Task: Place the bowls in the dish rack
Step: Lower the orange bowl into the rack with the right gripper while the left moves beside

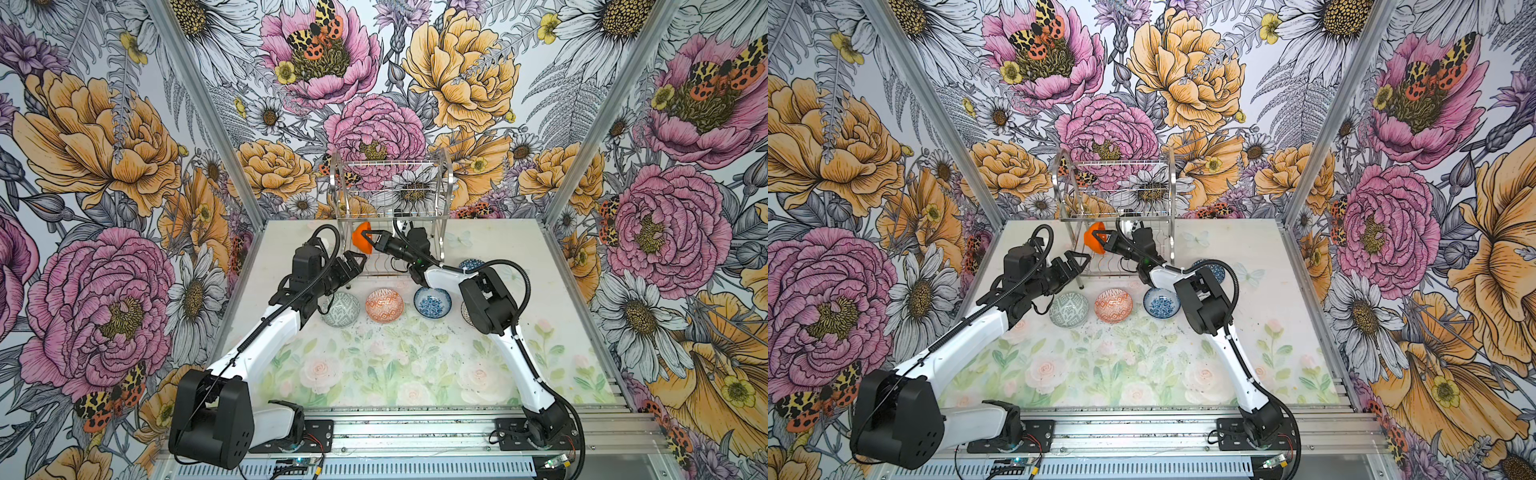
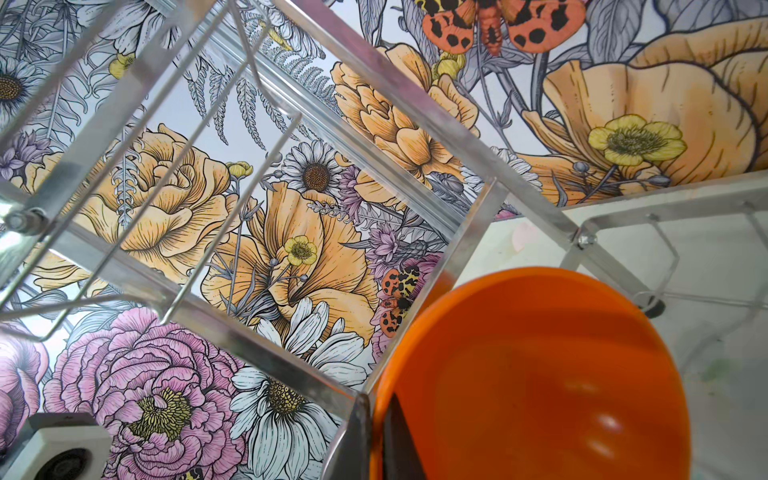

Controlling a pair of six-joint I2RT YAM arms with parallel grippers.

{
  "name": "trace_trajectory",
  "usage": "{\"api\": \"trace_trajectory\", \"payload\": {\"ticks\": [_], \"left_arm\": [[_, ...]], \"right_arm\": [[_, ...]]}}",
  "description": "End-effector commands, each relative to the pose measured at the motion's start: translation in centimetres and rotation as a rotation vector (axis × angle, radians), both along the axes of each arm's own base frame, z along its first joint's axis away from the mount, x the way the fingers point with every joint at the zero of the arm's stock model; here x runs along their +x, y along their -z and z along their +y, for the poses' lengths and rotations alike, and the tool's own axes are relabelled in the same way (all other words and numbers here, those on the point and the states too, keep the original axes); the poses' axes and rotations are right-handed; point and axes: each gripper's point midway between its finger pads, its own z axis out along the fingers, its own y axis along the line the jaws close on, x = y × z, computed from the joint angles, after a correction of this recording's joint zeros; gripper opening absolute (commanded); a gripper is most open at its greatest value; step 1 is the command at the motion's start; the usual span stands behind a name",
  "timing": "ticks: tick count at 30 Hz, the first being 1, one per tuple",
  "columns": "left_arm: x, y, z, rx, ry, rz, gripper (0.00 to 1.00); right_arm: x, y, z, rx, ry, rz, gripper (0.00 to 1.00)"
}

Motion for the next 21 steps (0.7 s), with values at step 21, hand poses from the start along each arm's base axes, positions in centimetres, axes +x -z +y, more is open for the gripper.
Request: {"api": "trace_trajectory", "payload": {"ticks": [21], "left_arm": [[0.9,0.6,-0.4,-0.025,0.021,0.011,0.99]], "right_arm": [[3.9,-0.2,1.2,0.084,-0.021,-0.033,0.00]]}}
